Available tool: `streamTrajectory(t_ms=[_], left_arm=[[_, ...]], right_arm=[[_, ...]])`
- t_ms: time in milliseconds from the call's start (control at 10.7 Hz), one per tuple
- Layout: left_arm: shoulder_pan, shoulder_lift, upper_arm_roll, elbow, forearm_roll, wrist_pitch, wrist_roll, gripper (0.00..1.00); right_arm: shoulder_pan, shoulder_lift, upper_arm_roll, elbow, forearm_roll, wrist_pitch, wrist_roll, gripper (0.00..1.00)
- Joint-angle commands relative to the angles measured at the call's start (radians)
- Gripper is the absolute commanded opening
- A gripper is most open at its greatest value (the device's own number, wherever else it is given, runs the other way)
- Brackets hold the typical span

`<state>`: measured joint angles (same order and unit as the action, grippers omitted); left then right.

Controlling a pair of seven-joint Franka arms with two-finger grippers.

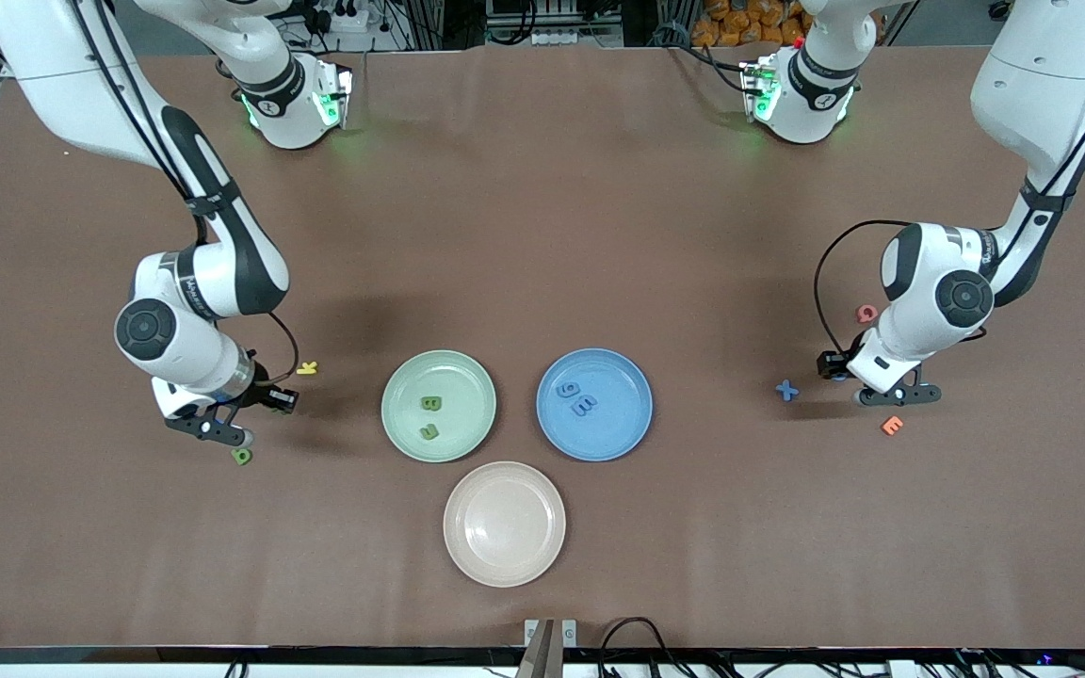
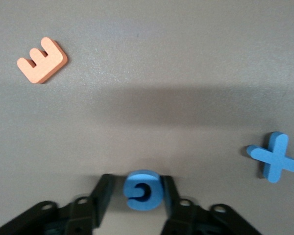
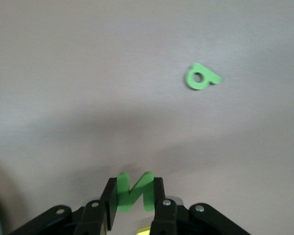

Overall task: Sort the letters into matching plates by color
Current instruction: 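Grasp the blue c with the left gripper while the right gripper carries N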

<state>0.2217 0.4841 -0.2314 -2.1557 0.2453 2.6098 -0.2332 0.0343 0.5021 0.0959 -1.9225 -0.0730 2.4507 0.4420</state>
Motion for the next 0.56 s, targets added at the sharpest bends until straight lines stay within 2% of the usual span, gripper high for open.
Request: streamTrajectory(t_ms=[0, 186, 373, 466], left_arm=[[0.002, -0.01, -0.011, -0.001, 0.022, -0.03, -0.057, 0.0], [-0.008, -0.018, -0.011, 0.008, 0.022, -0.031, -0.078, 0.0], [-0.027, -0.032, -0.014, 0.028, 0.022, -0.04, -0.101, 0.0], [-0.054, -0.029, -0.016, 0.077, 0.017, -0.098, -0.112, 0.0]], right_arm=[[0.071, -0.001, 0.001, 0.072, 0.129, -0.033, -0.003, 0.15], [0.122, 0.012, 0.001, 0.117, 0.203, -0.033, -0.002, 0.15], [0.176, 0.032, -0.001, 0.149, 0.234, -0.033, 0.003, 0.16], [0.206, 0.047, -0.002, 0.163, 0.252, -0.033, 0.009, 0.16]])
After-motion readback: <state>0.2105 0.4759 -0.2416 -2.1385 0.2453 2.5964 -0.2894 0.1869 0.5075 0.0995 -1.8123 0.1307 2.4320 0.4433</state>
